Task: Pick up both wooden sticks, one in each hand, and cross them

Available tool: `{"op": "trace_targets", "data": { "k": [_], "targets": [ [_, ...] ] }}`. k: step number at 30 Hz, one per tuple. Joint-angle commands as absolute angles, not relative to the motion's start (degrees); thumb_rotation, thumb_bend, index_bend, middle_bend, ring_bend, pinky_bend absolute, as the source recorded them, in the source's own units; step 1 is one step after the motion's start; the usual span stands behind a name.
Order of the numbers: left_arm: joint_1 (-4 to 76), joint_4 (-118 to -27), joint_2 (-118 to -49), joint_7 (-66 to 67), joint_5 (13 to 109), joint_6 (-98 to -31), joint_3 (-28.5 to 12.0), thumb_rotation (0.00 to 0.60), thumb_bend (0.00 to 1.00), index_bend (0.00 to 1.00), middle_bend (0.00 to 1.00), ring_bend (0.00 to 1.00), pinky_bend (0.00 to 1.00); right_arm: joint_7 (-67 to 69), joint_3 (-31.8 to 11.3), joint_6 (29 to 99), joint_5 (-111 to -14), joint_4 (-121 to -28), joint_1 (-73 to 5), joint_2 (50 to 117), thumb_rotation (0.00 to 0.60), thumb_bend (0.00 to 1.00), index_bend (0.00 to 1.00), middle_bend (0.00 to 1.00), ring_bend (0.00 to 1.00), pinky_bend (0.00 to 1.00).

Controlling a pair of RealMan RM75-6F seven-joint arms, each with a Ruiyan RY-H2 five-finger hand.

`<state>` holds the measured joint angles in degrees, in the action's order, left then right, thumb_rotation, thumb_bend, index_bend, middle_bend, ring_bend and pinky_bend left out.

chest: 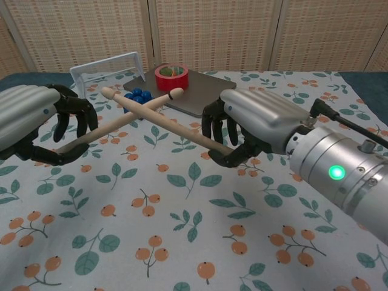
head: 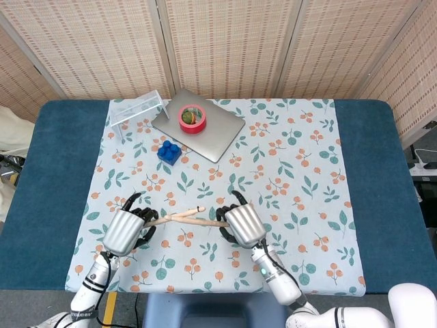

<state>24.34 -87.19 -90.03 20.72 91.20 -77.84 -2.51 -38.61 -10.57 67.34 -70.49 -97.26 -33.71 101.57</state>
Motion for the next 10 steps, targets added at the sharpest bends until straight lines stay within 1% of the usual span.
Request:
{"op": "trace_targets", "data": {
  "k": [1,10],
  "targets": [
    [24.2,-87.4,-90.3,21.0,91.7,-77.9,-2.2,0.6,0.55,0.87,1.0,0.65,0.19,-38.7,-10.7,67.4,-69.6,-97.4,-33.7,101.1,0.6,0.37,0.98,0.82,0.56,0.14],
    [24.4,-87.0,-90.9,21.9,91.9,-77.8,-2.6,0.6,0.55,0.87,1.0,0.65,0.19,-39.1,-10.1,67.7,-69.2,-97.6,-34.0,100.2,0.6,0.37,0.98,0.82,0.56,0.14]
  ]
}}
